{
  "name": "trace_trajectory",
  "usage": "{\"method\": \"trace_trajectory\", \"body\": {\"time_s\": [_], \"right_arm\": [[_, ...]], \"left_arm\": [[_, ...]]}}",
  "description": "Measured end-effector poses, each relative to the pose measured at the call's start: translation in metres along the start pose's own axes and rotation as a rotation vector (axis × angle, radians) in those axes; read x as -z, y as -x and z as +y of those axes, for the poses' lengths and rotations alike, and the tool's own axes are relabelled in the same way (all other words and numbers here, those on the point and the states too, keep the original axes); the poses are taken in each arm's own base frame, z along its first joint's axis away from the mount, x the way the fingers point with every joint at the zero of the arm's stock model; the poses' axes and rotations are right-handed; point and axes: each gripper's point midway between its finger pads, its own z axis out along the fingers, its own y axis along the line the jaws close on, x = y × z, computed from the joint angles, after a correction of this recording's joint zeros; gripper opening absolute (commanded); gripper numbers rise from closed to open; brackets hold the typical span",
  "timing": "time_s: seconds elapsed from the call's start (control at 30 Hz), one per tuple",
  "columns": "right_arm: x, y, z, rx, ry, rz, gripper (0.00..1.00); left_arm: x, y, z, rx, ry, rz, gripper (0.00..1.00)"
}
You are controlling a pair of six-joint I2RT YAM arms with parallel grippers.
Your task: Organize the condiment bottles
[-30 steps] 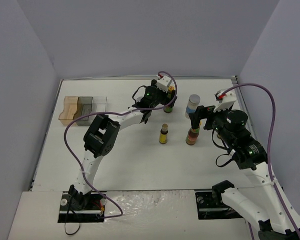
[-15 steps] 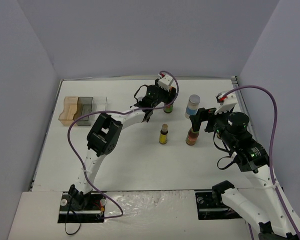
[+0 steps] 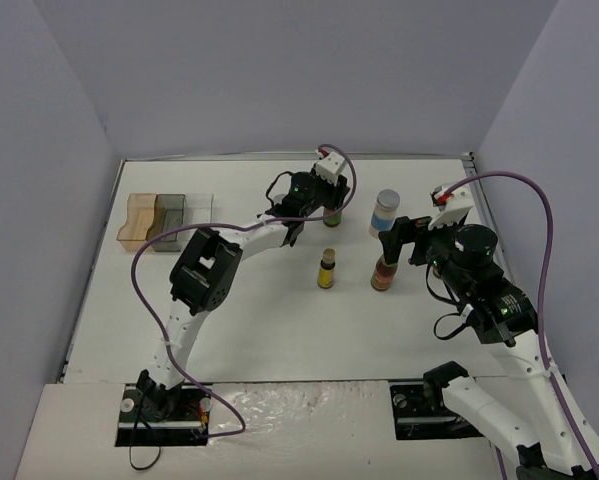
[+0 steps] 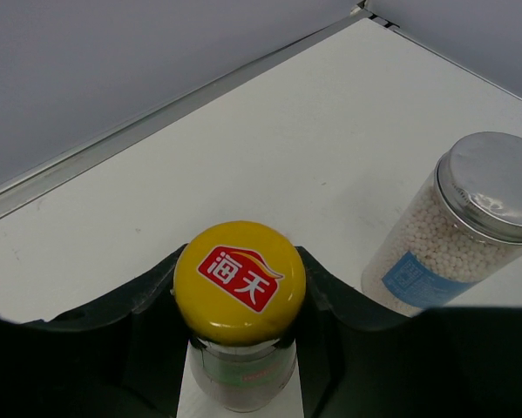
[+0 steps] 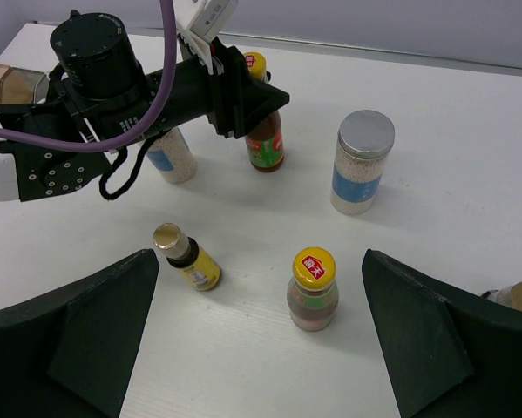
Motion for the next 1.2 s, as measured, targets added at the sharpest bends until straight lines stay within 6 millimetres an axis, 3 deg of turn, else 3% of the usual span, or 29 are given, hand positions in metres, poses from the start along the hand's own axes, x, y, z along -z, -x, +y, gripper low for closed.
{"method": "trace_trajectory", "body": {"time_s": [0.13,0.27,0.53,0.67,0.8,0.97,1.2], "right_arm": [[0.002,0.001,0.000,0.005,0.001,-0.006,1.00],[0.006,0.005,0.000,0.014,0.003,-0.023,1.00],[0.010,0.009,0.000,0.017,0.007,-0.037,1.00],[0.010,0.009,0.002,0.018,0.015,-0.036,1.00],[0.009,0.009,0.004,0.020,0.026,-0.034,1.00],[0.006,0.010,0.007,0.028,0.040,-0.025,1.00],[-0.007,-0.002,0.013,0.041,0.079,0.030,1.00]], "left_arm": [[0.006,0.006,0.000,-0.003,0.004,0.013,0.00],[0.017,0.035,0.001,-0.014,0.022,-0.004,0.00],[0.067,0.155,0.006,-0.030,0.082,-0.144,0.00],[0.100,0.205,0.024,-0.030,0.139,-0.199,0.00],[0.138,0.226,0.072,-0.001,0.247,-0.186,0.00],[0.202,0.226,0.162,0.019,0.464,-0.149,0.00],[0.313,0.173,0.281,0.074,0.796,-0.049,0.00]]}}
